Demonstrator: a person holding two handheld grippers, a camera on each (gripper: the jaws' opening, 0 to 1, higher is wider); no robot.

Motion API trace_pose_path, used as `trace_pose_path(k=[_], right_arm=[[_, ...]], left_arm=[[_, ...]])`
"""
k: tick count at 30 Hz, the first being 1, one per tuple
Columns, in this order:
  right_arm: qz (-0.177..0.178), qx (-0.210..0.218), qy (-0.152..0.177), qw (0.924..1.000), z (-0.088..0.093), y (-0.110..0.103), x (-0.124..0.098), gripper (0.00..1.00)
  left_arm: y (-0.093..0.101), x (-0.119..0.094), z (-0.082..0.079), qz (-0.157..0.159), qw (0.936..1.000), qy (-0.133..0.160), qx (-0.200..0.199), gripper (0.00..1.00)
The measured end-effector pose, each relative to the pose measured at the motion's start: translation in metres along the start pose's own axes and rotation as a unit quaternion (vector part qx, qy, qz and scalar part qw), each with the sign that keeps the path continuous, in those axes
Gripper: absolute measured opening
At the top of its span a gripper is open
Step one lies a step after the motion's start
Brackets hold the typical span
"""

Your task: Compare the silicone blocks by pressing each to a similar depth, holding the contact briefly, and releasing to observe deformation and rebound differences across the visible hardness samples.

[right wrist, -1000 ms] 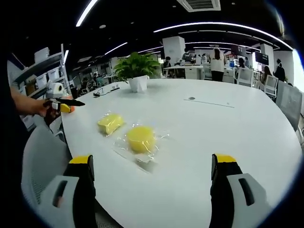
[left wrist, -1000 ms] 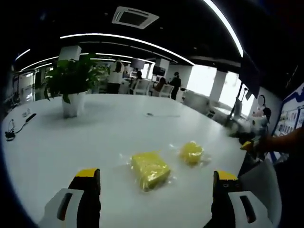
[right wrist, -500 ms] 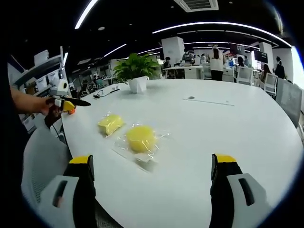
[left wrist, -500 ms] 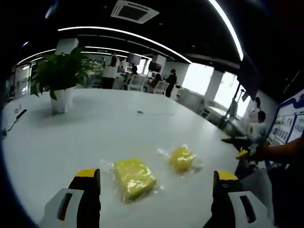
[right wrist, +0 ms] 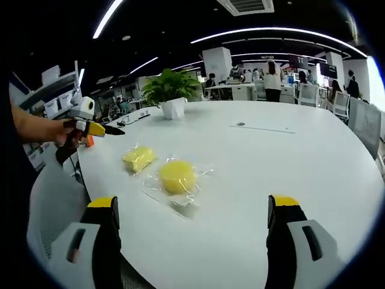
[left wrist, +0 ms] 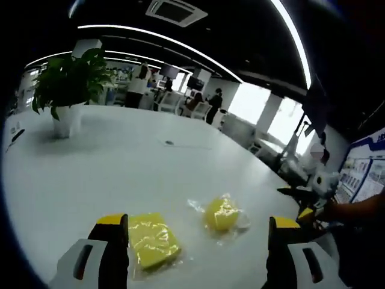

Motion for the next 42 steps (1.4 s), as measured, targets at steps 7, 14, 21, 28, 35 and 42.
trace_pose_path(k=[7,14,21,28,35,42], right_arm=[[0.012,0.009,0.005,0.9999,0.004,0.000,-0.002,0.96],[0.015,0.009,0.007,0.9998,0.002,-0.003,-0.006,0.96],[0.020,0.015,0.008,0.9997,0.003,-0.004,-0.006,0.96],[0.021,0.021,0.011,0.9995,0.004,-0.007,-0.008,0.96],[0.025,0.023,0.014,0.9993,0.000,-0.008,-0.008,0.96],[0.024,0.029,0.014,0.9992,0.000,-0.010,-0.005,0.96]], left_arm=[[0.001,0.022,-0.015,0.020,0.9994,0.002,-0.029,0.98],[0.005,0.046,-0.016,0.029,0.9989,-0.024,-0.029,0.97],[0.000,0.070,-0.012,0.031,0.9954,-0.035,-0.084,0.94],[-0.001,0.092,-0.006,0.039,0.9905,-0.046,-0.123,0.93],[-0.002,0.112,0.002,0.040,0.9852,-0.063,-0.155,0.92],[-0.005,0.125,0.008,0.022,0.9794,-0.073,-0.187,0.83]])
Point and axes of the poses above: the point that each gripper's makers call its tool centre point, and the gripper's own axes: x roughly forward along the fingers, y roughly to its right, z roughly out of its underside, the point moved 8 cm from there along -x, roughly backward along the fingers, and after that the axes turned 1 degree about -y, right-handed, at the moved point
